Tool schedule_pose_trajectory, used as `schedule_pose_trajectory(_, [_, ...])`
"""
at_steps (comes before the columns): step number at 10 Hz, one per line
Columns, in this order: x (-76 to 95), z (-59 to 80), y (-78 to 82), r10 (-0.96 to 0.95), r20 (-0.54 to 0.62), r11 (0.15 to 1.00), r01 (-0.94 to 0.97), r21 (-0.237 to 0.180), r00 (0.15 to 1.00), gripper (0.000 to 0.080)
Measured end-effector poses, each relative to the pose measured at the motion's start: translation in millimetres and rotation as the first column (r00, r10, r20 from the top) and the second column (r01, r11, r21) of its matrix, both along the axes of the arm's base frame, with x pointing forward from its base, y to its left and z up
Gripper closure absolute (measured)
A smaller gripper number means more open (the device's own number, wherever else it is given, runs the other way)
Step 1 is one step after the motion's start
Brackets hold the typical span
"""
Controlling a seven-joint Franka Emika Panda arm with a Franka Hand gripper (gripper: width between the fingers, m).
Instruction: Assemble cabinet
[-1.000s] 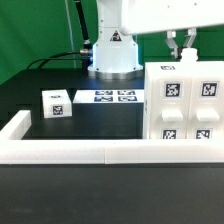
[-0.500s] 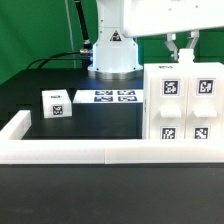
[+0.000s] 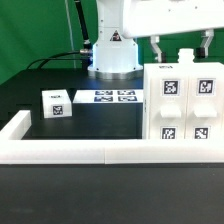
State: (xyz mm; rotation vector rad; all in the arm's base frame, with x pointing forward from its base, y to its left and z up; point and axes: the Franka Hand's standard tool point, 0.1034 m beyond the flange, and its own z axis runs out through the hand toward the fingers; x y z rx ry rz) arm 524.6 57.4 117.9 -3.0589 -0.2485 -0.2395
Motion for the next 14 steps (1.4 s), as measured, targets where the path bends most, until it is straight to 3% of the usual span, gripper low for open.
schedule_pose_trajectory(2, [-31.4,-11.5,-53.1,0.048,-0.034,0.998,-0.049,-0.027,0.998,0.0017])
schedule_pose_trajectory(3, [-36.9,-13.3,-80.7,0.064,-0.045,0.997,-0.065,-0.035,0.997,0.0003])
schedule_pose_trajectory(5, [-51.1,-17.4,-119.2,0.059,-0.115,0.998,-0.061,-0.021,0.992,0.0002])
schedule_pose_trajectory(6, [-54.2,-15.8,-130.6,0.037,-0.167,0.999,-0.037,-0.001,0.985,0.0002])
schedule_pose_trajectory(12, [-51.7,-18.9,-132.6,0.067,-0.138,0.997,-0.070,-0.015,0.988,0.0002])
schedule_pose_trajectory(13, [-61.3,-28.2,-141.8,0.112,-0.118,0.993,-0.117,-0.033,0.987,0.0002])
schedule_pose_trajectory(14, [-76.7,-39.2,-161.2,0.154,-0.114,0.986,-0.160,-0.051,0.982,0.0002])
